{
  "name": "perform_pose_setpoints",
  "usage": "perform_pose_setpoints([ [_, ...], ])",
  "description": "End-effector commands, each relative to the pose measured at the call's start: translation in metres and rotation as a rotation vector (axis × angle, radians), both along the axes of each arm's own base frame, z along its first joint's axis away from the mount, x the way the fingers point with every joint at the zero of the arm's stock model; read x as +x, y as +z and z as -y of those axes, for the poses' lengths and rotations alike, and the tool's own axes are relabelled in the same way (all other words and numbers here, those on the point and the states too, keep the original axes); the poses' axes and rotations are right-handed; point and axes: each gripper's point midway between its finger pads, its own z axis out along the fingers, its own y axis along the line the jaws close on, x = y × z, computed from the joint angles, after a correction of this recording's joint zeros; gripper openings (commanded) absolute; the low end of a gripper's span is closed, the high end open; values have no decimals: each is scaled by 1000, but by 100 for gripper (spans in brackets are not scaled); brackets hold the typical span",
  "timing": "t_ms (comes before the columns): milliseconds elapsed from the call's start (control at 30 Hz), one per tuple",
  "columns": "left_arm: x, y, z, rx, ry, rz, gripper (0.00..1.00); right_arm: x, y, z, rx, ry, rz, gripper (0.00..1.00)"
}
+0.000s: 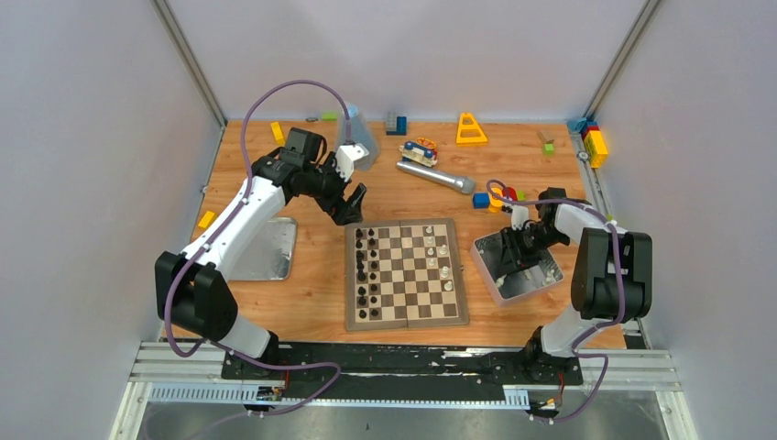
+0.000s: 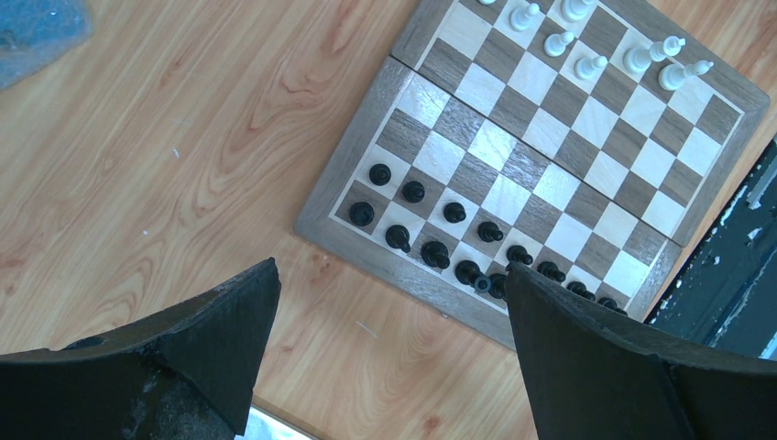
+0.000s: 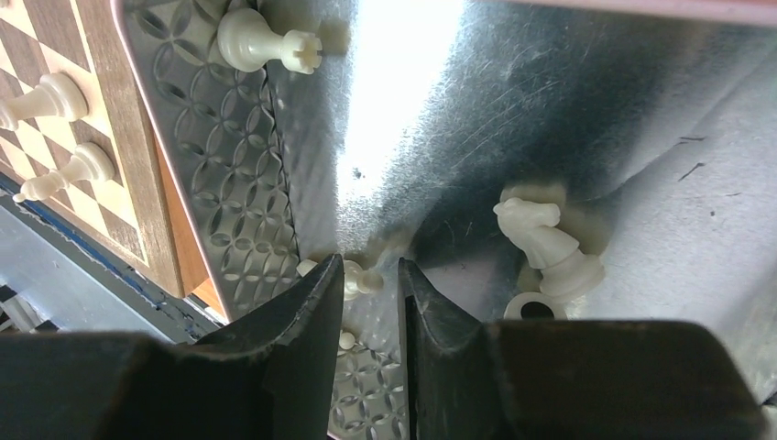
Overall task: Set up the chess pieces on the board
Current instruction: Pick up the chess piece from the storage box.
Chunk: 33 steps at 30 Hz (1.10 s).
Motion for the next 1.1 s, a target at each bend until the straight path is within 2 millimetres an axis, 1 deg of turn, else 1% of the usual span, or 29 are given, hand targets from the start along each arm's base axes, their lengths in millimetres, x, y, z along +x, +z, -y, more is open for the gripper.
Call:
perform_pose_setpoints([
  [0, 9, 22, 5, -41, -10, 67, 100, 7, 8, -5, 33, 2, 18, 28],
  [167, 8, 22, 4, -41, -9, 66, 100, 8, 9, -4, 30, 1, 20, 25],
  [367, 6, 22, 2, -38, -5, 73, 100, 9, 13, -4, 31, -1, 25, 14],
  [467, 6, 24, 2, -39, -5, 79, 100, 11, 18, -4, 28, -4, 36, 8],
  [633, 6, 26, 2, -38, -3, 82, 100, 16, 26, -2, 17, -8, 59, 1],
  [733, 6, 27, 2, -38, -5, 86, 100, 19, 31, 0, 6, -10, 77, 0],
  [833, 5, 28, 1, -39, -3, 87, 100, 25, 42, 1, -1, -12, 116, 0],
  [1067, 3, 31, -1, -34, 6, 101, 100, 45, 83, 1, -5, 0, 273, 0],
])
